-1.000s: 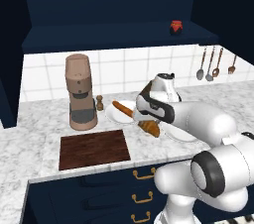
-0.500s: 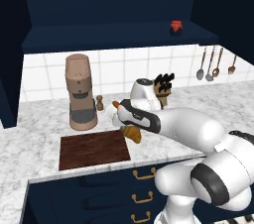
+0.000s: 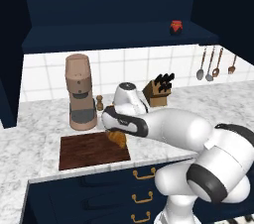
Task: From the different types of pastries on the counter, select a croissant and place it on the cutting board. Then retrieve a jar of jam from the cabinet and place it alongside the croissant on the cutting board.
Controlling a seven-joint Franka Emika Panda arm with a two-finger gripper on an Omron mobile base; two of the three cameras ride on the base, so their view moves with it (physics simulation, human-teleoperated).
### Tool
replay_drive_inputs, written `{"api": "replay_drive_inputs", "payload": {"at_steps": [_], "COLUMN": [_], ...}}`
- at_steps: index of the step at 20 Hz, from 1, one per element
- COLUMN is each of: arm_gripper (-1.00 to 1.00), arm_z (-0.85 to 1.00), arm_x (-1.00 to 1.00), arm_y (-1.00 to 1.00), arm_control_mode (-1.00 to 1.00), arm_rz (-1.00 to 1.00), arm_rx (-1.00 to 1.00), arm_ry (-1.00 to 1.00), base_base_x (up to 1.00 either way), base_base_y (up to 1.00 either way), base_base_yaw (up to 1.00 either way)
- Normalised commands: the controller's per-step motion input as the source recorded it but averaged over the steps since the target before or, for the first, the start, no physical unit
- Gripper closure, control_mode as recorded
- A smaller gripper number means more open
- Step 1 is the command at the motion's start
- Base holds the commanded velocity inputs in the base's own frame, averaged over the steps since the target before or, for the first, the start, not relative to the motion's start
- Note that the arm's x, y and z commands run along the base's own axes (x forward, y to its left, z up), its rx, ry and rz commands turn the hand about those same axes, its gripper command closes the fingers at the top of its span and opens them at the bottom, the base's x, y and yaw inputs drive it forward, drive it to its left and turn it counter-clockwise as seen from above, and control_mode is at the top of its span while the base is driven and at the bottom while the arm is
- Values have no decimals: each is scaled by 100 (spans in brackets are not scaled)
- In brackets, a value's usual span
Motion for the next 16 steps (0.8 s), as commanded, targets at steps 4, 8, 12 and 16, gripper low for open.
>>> {"api": "replay_drive_inputs", "payload": {"at_steps": [4,8,12,16], "arm_gripper": [100,100,100,100], "arm_z": [-13,-10,-10,-11], "arm_x": [0,6,1,8], "arm_y": [36,31,15,0], "arm_control_mode": [-100,-100,-100,-100], "arm_rz": [-4,-12,-5,-2], "arm_rx": [-3,-1,-1,0], "arm_ry": [0,0,0,1], "base_base_x": [0,0,0,0], "base_base_y": [0,0,0,0], "base_base_yaw": [0,0,0,0]}}
